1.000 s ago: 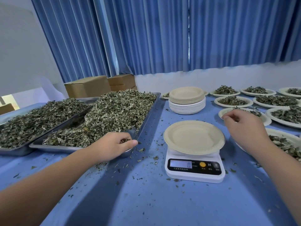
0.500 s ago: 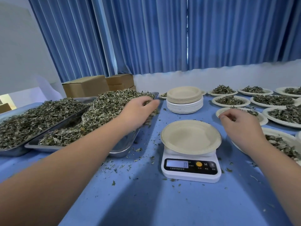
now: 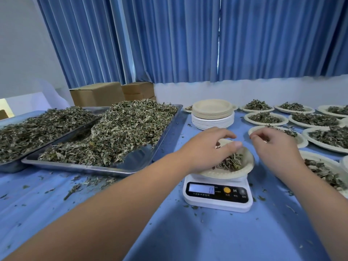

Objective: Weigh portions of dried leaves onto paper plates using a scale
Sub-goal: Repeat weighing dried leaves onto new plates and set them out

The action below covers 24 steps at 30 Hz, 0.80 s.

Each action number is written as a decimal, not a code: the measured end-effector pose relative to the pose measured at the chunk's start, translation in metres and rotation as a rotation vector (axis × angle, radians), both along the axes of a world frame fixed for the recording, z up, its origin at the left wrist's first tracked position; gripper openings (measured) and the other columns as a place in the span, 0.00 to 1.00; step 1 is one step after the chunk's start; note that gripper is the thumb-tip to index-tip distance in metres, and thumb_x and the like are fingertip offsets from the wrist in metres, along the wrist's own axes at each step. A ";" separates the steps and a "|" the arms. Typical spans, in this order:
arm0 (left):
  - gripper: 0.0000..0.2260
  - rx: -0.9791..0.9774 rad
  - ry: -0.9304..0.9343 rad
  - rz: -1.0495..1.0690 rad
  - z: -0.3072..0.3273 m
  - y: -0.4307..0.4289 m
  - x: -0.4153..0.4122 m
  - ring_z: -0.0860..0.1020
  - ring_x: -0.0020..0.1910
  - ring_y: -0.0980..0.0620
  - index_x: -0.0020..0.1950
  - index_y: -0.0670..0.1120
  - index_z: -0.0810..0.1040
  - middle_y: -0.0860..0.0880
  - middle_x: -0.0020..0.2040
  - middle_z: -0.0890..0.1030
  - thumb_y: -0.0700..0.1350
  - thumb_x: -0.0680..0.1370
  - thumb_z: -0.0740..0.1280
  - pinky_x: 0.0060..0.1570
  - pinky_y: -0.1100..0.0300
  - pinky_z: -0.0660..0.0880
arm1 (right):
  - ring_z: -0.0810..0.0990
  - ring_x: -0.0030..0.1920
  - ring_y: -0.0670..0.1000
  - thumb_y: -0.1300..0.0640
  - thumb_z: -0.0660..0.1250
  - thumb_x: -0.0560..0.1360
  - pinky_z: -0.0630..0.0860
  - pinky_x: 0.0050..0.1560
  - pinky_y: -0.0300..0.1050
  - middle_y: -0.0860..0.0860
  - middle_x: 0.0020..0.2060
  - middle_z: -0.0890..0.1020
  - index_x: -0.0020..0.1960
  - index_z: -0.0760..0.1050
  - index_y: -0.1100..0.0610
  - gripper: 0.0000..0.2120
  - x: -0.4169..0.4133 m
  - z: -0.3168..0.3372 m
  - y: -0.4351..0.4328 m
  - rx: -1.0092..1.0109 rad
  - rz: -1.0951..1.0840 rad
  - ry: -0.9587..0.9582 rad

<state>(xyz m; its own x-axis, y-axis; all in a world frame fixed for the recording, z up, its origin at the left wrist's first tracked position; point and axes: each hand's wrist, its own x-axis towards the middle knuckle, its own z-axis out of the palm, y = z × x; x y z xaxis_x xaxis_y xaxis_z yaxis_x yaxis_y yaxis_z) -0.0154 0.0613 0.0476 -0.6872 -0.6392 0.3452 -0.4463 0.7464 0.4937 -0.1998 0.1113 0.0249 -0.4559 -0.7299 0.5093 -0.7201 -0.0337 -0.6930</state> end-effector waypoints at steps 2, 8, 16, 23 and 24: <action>0.17 -0.064 0.005 -0.016 0.003 0.000 0.009 0.74 0.56 0.57 0.64 0.53 0.75 0.56 0.62 0.74 0.59 0.81 0.58 0.56 0.61 0.68 | 0.75 0.44 0.51 0.59 0.64 0.77 0.66 0.47 0.43 0.49 0.41 0.80 0.45 0.80 0.56 0.06 0.001 0.000 0.001 0.009 0.003 -0.001; 0.12 -0.277 -0.069 0.415 0.009 -0.025 0.069 0.76 0.52 0.50 0.53 0.50 0.79 0.53 0.52 0.76 0.53 0.81 0.59 0.56 0.52 0.73 | 0.75 0.43 0.51 0.58 0.63 0.78 0.66 0.46 0.43 0.49 0.41 0.80 0.46 0.80 0.56 0.07 0.003 0.003 0.004 0.029 0.004 0.002; 0.21 0.111 -0.614 1.093 -0.010 -0.072 0.160 0.69 0.66 0.38 0.67 0.48 0.69 0.40 0.69 0.67 0.56 0.78 0.60 0.66 0.39 0.65 | 0.75 0.43 0.51 0.59 0.63 0.77 0.65 0.45 0.42 0.50 0.42 0.81 0.45 0.80 0.56 0.07 0.005 0.002 0.003 0.037 -0.004 0.010; 0.13 0.338 -0.487 0.684 -0.008 -0.070 0.165 0.75 0.31 0.53 0.48 0.42 0.83 0.49 0.37 0.81 0.48 0.80 0.62 0.31 0.63 0.68 | 0.73 0.37 0.46 0.59 0.63 0.77 0.65 0.44 0.41 0.45 0.37 0.79 0.43 0.79 0.54 0.07 0.001 0.000 0.001 0.021 -0.007 -0.006; 0.13 0.327 -0.419 0.675 -0.006 -0.069 0.161 0.75 0.33 0.52 0.49 0.43 0.83 0.49 0.38 0.80 0.48 0.80 0.62 0.33 0.62 0.69 | 0.73 0.38 0.46 0.59 0.63 0.77 0.66 0.44 0.41 0.45 0.37 0.79 0.43 0.79 0.54 0.07 0.001 0.000 0.001 0.016 -0.005 -0.006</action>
<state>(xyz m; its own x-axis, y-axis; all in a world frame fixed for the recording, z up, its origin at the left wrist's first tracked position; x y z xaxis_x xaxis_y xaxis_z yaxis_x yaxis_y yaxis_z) 0.1455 -0.0074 0.0415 -0.1538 -0.9801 -0.1255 -0.9372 0.1045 0.3329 -0.1987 0.1127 0.0245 -0.4627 -0.7358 0.4945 -0.7159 -0.0189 -0.6979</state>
